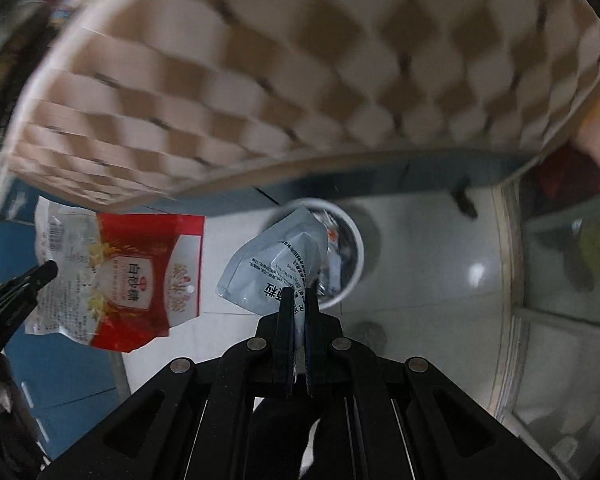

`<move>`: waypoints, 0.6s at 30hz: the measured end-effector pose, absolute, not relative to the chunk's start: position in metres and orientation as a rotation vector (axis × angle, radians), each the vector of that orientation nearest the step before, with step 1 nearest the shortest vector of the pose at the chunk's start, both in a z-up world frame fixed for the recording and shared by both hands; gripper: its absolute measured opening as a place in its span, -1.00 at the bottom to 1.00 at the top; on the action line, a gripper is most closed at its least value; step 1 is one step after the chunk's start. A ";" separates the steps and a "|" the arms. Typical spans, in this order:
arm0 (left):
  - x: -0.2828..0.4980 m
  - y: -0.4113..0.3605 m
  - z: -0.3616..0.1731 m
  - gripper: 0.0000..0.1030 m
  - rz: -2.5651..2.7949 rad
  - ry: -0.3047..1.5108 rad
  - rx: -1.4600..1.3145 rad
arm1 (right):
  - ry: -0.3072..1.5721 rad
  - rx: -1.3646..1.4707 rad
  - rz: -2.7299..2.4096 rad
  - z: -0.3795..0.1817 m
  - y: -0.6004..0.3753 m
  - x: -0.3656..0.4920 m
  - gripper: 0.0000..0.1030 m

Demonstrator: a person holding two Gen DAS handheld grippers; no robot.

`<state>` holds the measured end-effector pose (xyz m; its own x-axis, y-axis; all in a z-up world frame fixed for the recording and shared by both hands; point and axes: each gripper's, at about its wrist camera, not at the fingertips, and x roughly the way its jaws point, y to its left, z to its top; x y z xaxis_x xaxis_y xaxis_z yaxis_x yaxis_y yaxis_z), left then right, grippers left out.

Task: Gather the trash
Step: 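Lower both tools over the bin and release the bag and packet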

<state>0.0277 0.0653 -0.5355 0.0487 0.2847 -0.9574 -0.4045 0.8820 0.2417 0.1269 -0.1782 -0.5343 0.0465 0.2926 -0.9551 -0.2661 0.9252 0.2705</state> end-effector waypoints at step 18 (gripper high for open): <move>0.107 0.030 -0.889 -0.73 0.386 1.712 -0.384 | 1.667 0.108 0.411 -0.903 -0.142 0.171 -0.92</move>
<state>0.1066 0.0303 -0.8890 -0.1683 -0.0395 -0.9849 -0.4587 0.8876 0.0427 0.1709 -0.1421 -0.9032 -0.1443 0.3061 -0.9410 -0.1659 0.9300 0.3280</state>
